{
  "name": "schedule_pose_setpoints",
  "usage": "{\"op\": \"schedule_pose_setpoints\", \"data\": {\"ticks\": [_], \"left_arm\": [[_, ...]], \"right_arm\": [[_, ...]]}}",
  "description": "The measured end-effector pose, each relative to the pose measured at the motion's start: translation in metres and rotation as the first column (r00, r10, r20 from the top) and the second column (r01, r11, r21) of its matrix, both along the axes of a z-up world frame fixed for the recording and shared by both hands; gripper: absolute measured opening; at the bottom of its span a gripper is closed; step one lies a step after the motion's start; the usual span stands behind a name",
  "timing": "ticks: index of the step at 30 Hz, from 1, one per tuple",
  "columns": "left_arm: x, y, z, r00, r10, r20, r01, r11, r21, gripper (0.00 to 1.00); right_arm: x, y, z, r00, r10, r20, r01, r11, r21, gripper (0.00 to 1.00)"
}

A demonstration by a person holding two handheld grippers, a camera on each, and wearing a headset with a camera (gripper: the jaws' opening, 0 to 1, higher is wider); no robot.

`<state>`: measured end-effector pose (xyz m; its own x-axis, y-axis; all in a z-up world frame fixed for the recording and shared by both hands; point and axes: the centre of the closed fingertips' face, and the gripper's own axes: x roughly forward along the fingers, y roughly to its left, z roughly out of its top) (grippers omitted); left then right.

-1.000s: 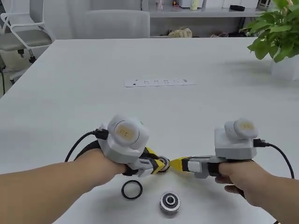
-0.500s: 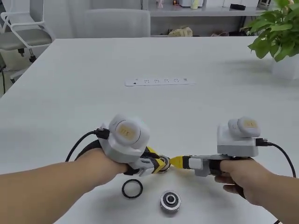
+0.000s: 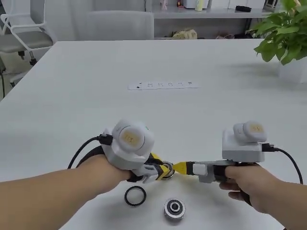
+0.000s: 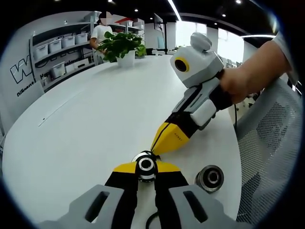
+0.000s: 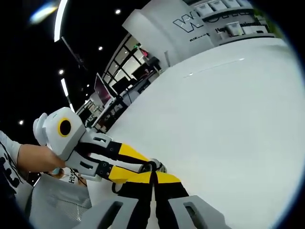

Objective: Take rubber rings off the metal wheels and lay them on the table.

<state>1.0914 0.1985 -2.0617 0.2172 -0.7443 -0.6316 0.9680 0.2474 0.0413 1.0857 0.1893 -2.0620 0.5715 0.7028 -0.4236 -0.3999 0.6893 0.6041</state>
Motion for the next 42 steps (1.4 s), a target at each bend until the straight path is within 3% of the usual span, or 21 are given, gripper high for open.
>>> {"op": "schedule_pose_setpoints", "data": {"ticks": [10,16,28,42], "left_arm": [[0.000,0.000,0.000,1.000,-0.002,-0.001,0.002,1.000,0.001,0.07],[-0.001,-0.001,0.000,1.000,-0.006,0.003,0.006,1.000,0.002,0.07],[0.000,-0.001,0.001,1.000,0.004,-0.001,-0.004,1.000,-0.007,0.07],[-0.001,-0.002,0.001,1.000,-0.017,0.002,0.017,1.000,-0.024,0.07]], "right_arm": [[-0.001,0.002,0.001,1.000,0.006,-0.001,-0.006,1.000,0.003,0.00],[-0.005,0.012,0.006,0.999,0.046,0.012,-0.046,0.999,0.025,0.00],[-0.002,0.011,0.005,0.998,0.045,0.046,-0.045,0.999,-0.002,0.00],[-0.003,0.008,0.002,0.998,0.041,0.040,-0.040,0.999,-0.015,0.00]]}}
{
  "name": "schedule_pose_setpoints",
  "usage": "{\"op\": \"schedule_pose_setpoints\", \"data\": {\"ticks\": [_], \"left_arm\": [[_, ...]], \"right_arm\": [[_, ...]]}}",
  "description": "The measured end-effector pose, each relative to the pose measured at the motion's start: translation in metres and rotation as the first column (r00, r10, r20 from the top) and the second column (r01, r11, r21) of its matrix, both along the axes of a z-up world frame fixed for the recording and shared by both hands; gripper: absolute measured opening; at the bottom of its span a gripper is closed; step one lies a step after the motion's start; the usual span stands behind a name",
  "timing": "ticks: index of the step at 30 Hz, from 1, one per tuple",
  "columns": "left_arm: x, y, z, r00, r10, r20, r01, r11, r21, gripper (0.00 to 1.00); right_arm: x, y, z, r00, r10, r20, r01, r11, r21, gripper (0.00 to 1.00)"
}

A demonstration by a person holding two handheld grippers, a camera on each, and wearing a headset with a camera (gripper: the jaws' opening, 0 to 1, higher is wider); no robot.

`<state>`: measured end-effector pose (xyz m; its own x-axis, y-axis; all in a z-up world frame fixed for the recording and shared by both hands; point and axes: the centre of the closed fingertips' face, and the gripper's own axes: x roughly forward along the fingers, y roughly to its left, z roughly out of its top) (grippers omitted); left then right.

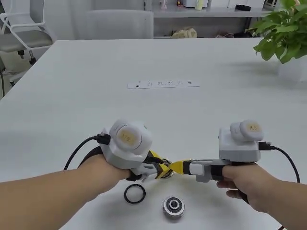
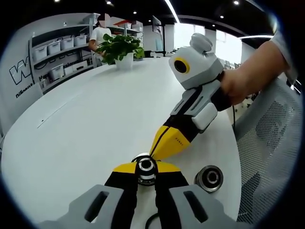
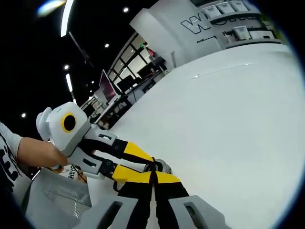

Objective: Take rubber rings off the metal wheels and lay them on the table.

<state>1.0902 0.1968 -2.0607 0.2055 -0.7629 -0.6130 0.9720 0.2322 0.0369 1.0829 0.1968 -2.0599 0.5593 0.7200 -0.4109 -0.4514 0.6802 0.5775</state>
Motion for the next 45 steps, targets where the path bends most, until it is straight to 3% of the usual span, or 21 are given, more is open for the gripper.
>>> {"op": "schedule_pose_setpoints", "data": {"ticks": [11,18,33,45], "left_arm": [[-0.001,0.000,0.000,1.000,-0.020,0.016,0.020,1.000,0.012,0.08],[-0.007,0.003,0.003,0.999,-0.044,0.019,0.044,0.999,0.016,0.15],[-0.014,0.008,0.021,0.999,-0.042,0.008,0.042,0.999,-0.029,0.23],[-0.018,0.023,0.039,1.000,-0.022,0.004,0.023,0.997,-0.069,0.32]], "right_arm": [[0.000,-0.001,0.000,1.000,-0.001,-0.001,0.001,1.000,0.005,0.00],[0.001,-0.001,0.001,1.000,-0.004,-0.002,0.004,1.000,0.012,0.00],[0.001,-0.004,0.007,1.000,-0.013,0.004,0.013,1.000,0.024,0.00],[0.002,-0.005,0.013,1.000,-0.018,0.009,0.017,0.999,0.041,0.00]]}}
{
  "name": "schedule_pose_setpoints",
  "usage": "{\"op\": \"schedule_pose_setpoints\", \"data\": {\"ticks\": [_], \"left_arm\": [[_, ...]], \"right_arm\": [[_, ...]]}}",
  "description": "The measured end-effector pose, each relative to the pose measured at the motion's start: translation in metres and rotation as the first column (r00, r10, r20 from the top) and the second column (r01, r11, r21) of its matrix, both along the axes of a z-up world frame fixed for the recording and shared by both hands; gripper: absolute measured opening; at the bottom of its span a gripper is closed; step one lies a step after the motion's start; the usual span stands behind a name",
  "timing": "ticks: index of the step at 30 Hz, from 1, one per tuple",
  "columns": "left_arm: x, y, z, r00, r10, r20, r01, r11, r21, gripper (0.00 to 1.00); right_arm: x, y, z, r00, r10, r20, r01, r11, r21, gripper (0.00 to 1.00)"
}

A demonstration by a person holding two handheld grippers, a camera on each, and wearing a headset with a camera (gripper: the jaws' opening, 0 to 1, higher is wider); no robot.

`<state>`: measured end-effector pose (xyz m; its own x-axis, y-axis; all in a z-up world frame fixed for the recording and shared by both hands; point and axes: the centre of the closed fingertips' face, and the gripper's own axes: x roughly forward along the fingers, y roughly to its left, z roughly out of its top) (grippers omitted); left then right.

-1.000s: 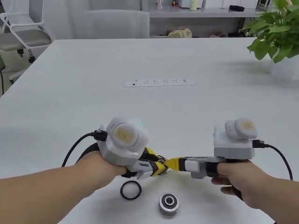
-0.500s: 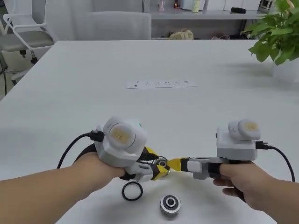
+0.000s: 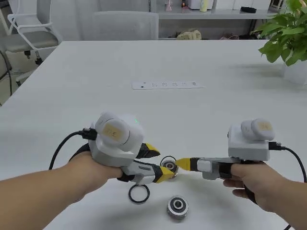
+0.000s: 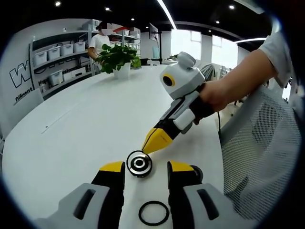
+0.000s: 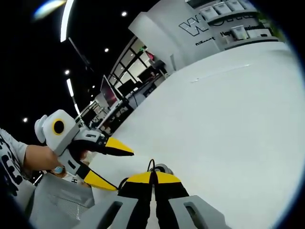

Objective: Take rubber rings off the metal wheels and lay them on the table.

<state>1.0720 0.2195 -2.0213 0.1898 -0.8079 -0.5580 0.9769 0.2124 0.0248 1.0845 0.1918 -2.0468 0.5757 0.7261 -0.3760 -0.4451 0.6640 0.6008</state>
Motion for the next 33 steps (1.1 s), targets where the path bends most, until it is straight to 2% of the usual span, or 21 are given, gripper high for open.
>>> {"op": "schedule_pose_setpoints", "data": {"ticks": [8,21,28,33], "left_arm": [[-0.002,0.007,0.014,1.000,0.012,-0.003,-0.012,0.999,-0.033,0.37],[-0.014,0.016,0.034,1.000,0.004,0.004,-0.004,0.997,-0.072,0.45],[-0.018,0.023,0.038,1.000,0.009,0.002,-0.009,0.997,-0.074,0.49],[-0.021,0.032,0.041,1.000,0.008,0.012,-0.007,0.998,-0.069,0.52]], "right_arm": [[0.000,0.000,0.003,1.000,-0.001,0.003,0.001,1.000,0.007,0.00],[0.000,0.003,0.013,1.000,0.009,0.017,-0.009,1.000,0.013,0.00],[-0.001,0.005,0.019,1.000,0.015,0.021,-0.016,1.000,0.020,0.00],[-0.003,0.009,0.025,0.999,0.023,0.026,-0.024,0.999,0.030,0.00]]}}
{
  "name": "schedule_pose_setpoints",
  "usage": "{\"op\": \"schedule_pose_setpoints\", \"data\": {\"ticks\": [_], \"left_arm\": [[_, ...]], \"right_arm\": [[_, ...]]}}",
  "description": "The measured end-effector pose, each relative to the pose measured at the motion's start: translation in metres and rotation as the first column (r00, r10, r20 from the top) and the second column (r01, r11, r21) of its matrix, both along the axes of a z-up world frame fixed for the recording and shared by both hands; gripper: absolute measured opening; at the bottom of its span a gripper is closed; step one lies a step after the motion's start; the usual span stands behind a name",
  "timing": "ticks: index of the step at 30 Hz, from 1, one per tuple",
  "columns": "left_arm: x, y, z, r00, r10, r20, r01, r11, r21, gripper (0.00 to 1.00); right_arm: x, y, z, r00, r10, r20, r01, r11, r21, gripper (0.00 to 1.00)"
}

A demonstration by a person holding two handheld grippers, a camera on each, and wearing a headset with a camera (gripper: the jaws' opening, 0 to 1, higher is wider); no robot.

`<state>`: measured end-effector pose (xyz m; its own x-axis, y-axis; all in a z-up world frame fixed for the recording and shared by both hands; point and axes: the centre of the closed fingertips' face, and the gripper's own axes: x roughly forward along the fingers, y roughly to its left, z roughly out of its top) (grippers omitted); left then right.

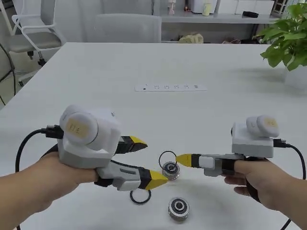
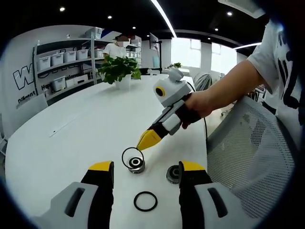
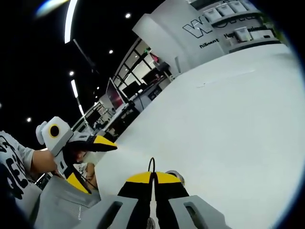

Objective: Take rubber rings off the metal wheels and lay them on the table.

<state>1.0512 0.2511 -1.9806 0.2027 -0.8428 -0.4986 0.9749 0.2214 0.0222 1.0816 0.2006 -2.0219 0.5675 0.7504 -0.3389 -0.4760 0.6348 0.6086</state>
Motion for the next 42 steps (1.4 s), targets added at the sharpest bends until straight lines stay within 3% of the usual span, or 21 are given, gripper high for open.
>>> {"op": "schedule_pose_setpoints", "data": {"ticks": [17,24,26,42], "left_arm": [[-0.004,0.022,0.017,1.000,0.025,0.013,-0.025,0.999,-0.026,0.59],[-0.004,0.040,0.024,0.998,0.052,0.022,-0.051,0.998,-0.036,0.62],[-0.003,0.044,0.025,0.997,0.064,0.035,-0.063,0.997,-0.035,0.66],[-0.010,0.066,0.028,0.994,0.098,0.039,-0.096,0.995,-0.040,0.69]], "right_arm": [[-0.003,0.014,0.016,0.999,0.029,0.017,-0.030,0.999,0.016,0.00],[-0.006,0.024,0.020,0.998,0.055,0.024,-0.056,0.998,0.014,0.00],[-0.007,0.027,0.022,0.998,0.063,0.025,-0.063,0.998,0.015,0.00],[-0.015,0.053,0.023,0.992,0.127,0.019,-0.127,0.992,0.007,0.00]]}}
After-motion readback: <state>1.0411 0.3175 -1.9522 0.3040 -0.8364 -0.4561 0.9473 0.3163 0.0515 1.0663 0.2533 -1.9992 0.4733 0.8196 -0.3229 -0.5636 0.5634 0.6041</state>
